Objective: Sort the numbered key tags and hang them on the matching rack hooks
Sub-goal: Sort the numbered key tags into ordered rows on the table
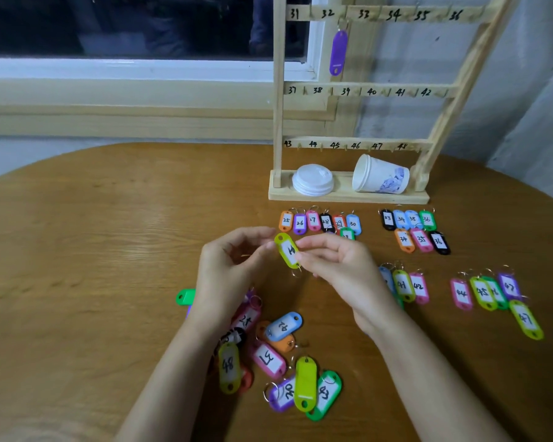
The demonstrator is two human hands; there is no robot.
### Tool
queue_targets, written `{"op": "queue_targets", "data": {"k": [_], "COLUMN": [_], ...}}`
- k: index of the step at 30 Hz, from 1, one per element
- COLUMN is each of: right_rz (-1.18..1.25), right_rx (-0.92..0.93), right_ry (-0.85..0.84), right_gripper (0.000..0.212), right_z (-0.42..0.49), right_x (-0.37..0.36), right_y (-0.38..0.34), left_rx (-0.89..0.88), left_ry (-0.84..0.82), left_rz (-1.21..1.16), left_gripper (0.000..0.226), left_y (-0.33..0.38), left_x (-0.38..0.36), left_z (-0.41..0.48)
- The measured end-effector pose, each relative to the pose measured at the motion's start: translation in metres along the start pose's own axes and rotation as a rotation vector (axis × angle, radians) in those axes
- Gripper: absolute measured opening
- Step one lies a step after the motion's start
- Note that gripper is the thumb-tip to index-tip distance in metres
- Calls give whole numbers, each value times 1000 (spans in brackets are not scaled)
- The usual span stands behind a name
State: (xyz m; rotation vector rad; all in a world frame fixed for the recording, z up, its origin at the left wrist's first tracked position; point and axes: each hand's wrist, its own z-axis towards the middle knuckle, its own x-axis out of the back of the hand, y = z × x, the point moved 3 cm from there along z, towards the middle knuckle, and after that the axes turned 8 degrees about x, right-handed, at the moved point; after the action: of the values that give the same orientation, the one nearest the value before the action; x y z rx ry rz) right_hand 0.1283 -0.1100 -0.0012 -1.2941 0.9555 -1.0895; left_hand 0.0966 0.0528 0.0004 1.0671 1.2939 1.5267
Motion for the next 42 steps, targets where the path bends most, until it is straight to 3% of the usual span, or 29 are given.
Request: {"op": "queue_targets", "data": {"k": [8, 14, 29, 38, 42], "right_rz": [-57, 92, 10, -39, -170], "right_rx": [70, 95, 115, 120, 116], "right_ry": [18, 123, 362, 418, 321], "right_gripper": [16, 15, 10, 17, 21], "right_z": [1, -3, -46, -59, -62], "right_x": [5, 13, 100, 136, 146], "right_y": [-1, -12, -9, -9, -8], "left_rx": [8, 11, -140, -78, -172], "left_ry": [-112, -76, -178, -176, 28], "left_rz": [111, 183, 813, 792, 674], "left_gripper": [13, 14, 20, 29, 16], "left_y": [-7, -5, 3, 9, 20], "left_x": [-3, 2, -19, -31, -32], "left_z": [1, -5, -55, -49, -49]}}
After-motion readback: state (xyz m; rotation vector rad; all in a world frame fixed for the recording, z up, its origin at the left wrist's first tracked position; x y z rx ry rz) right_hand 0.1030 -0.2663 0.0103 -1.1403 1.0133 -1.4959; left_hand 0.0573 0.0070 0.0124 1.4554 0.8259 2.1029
